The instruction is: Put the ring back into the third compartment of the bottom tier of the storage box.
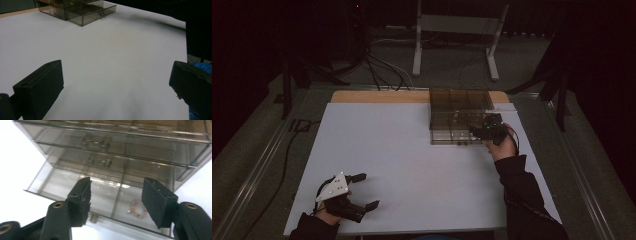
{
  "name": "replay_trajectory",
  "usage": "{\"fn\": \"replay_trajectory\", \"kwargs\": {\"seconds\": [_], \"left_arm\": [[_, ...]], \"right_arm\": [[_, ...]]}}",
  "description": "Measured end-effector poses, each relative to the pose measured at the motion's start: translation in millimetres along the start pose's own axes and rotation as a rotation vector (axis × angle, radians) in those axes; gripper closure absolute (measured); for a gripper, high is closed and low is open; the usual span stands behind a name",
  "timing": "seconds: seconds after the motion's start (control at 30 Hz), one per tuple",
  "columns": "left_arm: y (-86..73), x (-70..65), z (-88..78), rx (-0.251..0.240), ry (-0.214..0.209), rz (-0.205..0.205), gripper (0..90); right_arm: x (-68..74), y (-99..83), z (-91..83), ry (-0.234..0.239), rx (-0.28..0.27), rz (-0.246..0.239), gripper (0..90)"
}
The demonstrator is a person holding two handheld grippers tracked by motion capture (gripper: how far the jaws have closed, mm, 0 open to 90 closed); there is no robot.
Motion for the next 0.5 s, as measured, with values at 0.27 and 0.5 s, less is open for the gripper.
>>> {"fn": "replay_trajectory", "kwargs": {"seconds": [0.27, 0.5], "left_arm": [[-0.1, -0.1, 0.3, 0.002, 0.001, 0.004, 0.4], [0.5, 0.2, 0.3, -0.002, -0.003, 0.001, 0.4]], "right_arm": [[20.9, 3.8, -8.2, 0.032, -0.013, -0.05, 21.4], [41.4, 5.2, -13.5, 0.088, -0.011, -0.11, 5.1]]}}
Point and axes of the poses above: each handheld gripper's, and its own axes: z roughly forward along the jaws, y roughly out of its top, x roughly to its left, the point moved 9 cm from there along z, roughly forward along the jaws, and after that the axes turned 13 degrees about x, right-handed, at the moved point
